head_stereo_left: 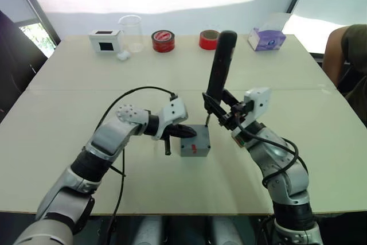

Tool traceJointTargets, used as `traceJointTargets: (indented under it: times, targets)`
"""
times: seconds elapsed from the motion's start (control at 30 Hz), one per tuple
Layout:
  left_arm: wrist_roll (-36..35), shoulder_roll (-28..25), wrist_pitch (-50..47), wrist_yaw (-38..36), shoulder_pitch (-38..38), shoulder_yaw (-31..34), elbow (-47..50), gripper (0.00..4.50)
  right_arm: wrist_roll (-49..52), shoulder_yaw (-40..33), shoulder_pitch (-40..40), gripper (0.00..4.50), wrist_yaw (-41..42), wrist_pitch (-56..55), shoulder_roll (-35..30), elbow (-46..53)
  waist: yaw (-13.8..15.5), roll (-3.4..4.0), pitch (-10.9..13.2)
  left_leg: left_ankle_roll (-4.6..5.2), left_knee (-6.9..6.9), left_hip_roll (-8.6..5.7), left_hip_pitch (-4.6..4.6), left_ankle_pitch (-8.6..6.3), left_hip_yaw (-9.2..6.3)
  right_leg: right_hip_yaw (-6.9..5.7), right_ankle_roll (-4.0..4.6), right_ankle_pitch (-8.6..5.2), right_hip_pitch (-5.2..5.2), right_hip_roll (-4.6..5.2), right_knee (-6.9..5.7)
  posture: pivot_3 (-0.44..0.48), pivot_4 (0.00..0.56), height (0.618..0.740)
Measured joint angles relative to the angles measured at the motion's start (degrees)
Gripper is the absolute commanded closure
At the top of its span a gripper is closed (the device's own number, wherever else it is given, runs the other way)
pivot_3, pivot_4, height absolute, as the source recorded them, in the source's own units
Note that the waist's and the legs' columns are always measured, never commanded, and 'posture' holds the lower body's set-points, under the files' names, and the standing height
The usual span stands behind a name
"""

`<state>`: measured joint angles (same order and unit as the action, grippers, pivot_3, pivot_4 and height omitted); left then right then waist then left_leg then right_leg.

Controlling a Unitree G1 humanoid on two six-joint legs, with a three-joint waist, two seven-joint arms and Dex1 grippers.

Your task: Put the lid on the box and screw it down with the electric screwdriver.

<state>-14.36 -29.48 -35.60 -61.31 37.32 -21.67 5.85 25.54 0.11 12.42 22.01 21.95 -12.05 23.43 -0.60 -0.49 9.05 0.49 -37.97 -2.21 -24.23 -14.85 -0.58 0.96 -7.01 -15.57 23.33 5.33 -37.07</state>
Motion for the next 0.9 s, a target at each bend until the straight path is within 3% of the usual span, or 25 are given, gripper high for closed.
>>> traceJointTargets:
  times: [0.27,0.9]
  targets:
    - [0.1,-0.6,0.1,-0.2,-1.1,-0.1,0.5,4.5,-1.7,1.6,-2.5,2.73,-0.3,-0.4,-1.1,1.5,0.0,-0.02,0.0,0.17,0.08,0.0,0.88,-0.13,0.0,0.0,0.04,-0.19,-0.89,0.02,0.12,0.0,0.15,0.74]
    - [1.3,-0.6,1.2,-0.3,-1.1,-0.6,0.5,4.5,-2.8,2.8,-2.2,2.73,-0.8,-0.7,-2.0,0.9,0.0,-0.13,-0.2,0.17,0.09,0.01,0.9,-0.13,-0.05,-0.02,0.04,-0.2,-0.92,0.07,0.12,0.0,0.15,0.74]
